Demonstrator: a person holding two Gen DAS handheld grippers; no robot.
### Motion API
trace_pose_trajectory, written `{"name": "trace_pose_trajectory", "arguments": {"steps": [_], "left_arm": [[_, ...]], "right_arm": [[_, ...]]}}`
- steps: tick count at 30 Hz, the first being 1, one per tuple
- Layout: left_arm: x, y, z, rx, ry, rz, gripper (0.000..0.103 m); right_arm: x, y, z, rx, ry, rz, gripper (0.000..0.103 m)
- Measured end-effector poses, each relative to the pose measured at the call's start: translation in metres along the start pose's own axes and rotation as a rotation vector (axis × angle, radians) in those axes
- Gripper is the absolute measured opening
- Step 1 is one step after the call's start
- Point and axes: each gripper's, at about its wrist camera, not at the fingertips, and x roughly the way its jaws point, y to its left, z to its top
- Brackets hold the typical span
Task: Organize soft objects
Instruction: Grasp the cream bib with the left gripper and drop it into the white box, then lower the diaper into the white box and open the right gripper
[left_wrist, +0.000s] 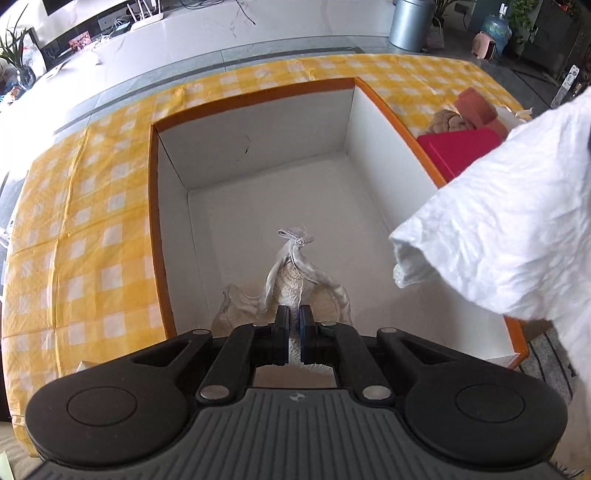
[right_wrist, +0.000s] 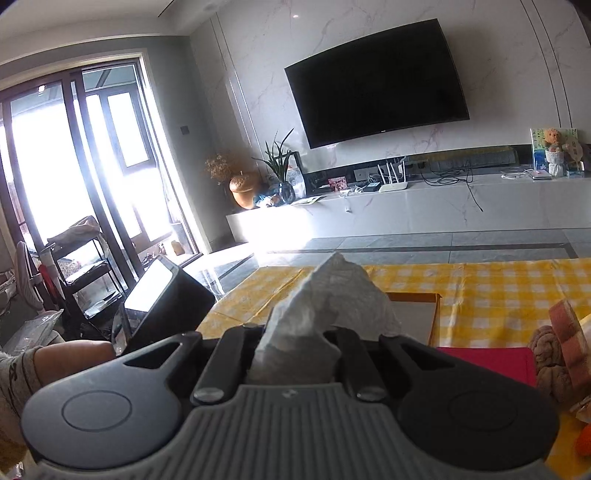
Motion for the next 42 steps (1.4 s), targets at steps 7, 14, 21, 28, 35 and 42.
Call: {"name": "trace_pose_trajectory", "arguments": {"steps": [7,14,21,28,35,42], "left_arm": [[-0.004,-0.002,-0.006,0.019,0.012,0.032,0.029],[-0.051,0.006,-0.015,-0.053,-0.111,0.046,0.067],[-0.092,0.026,-0.022,-0.199,-0.344,0.12,0.076],[-0.064,0.052,-0.03,-0.34,-0.393,0.043,0.076],[-0.057,0.074,-0.047,-0.337,-0.388,0.066,0.075],[-0.061,0.1,-0.061,-0.435,-0.401,-0.004,0.074]], "right_arm": [[-0.006,0.0,0.001,0.008,-0.01,-0.003,0.008],[-0.009,0.004,0.016,-0.011,0.024,-0.008,0.008],[0.013,0.043,0.061,-0.249,0.303,0.091,0.008],[0.094,0.077,0.069,-0.452,0.725,0.032,0.008],[0.199,0.053,0.004,-0.508,1.017,-0.109,0.008],[0.255,0.02,-0.061,-0.499,1.167,-0.192,0.008]]}}
